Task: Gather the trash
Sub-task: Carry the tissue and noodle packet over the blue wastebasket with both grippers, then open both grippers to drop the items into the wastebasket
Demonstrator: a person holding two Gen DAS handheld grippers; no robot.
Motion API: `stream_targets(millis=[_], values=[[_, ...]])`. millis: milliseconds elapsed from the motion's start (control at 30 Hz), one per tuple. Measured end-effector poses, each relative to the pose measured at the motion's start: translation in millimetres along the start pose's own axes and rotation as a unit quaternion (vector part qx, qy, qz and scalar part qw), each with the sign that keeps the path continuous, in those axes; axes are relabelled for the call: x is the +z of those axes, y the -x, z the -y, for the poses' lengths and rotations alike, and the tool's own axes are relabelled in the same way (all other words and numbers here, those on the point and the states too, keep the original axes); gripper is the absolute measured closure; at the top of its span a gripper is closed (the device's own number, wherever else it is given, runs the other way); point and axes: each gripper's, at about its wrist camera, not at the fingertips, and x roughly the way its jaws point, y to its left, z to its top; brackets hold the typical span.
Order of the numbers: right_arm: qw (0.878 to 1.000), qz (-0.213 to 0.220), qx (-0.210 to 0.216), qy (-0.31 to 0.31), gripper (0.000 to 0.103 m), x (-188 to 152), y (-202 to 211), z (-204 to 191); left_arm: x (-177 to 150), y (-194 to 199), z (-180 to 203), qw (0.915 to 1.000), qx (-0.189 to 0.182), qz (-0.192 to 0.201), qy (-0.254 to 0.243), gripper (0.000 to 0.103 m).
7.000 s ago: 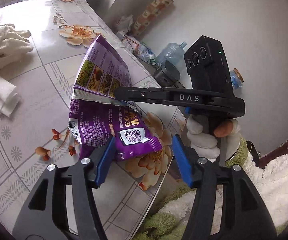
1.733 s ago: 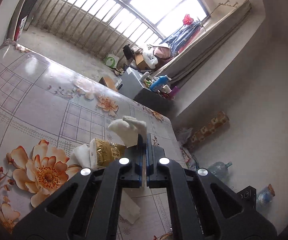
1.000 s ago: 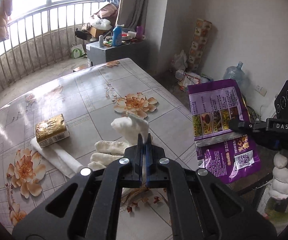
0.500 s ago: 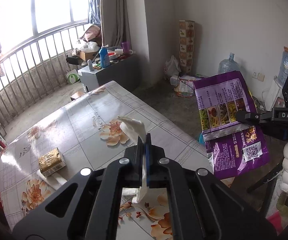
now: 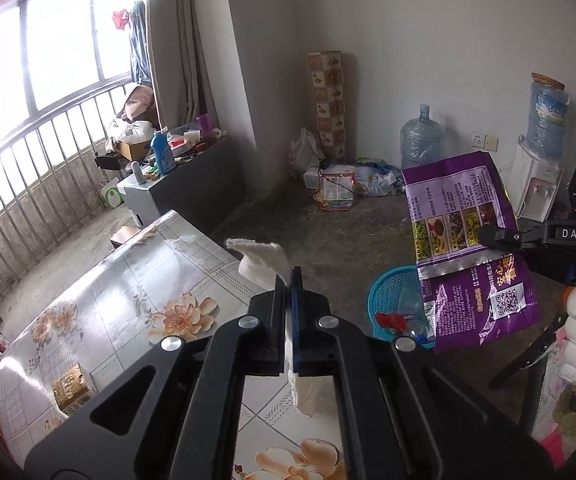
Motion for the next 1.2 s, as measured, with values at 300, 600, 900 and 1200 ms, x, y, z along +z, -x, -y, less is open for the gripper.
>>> stream_targets(millis=[300,600,900,1200], values=[[0.989,0.084,-0.125,0.002,0.097,22.9,36.7,28.3,64.8,-53.9,28.0,0.9894,-0.142,-0.001,0.031,0.103],[0.957,0.055,-0.284,0.031,0.097,34.6,-7.4,90.3,81.0,-174.4,102.0,0.9605,-0.259,-0.082,0.062,0.103],[0.928,-0.027,-0.370,0.007,0.095,44.5,-104.2,205.3,32.7,-322.0,174.3,0.9504,-0.235,-0.203,0.021,0.084],[0.903,-0.112,-0.406,-0.088,0.058,19.4,-154.9,303.2,21.3,-351.9,150.8,0.9537,-0.201,-0.220,0.038,0.059]])
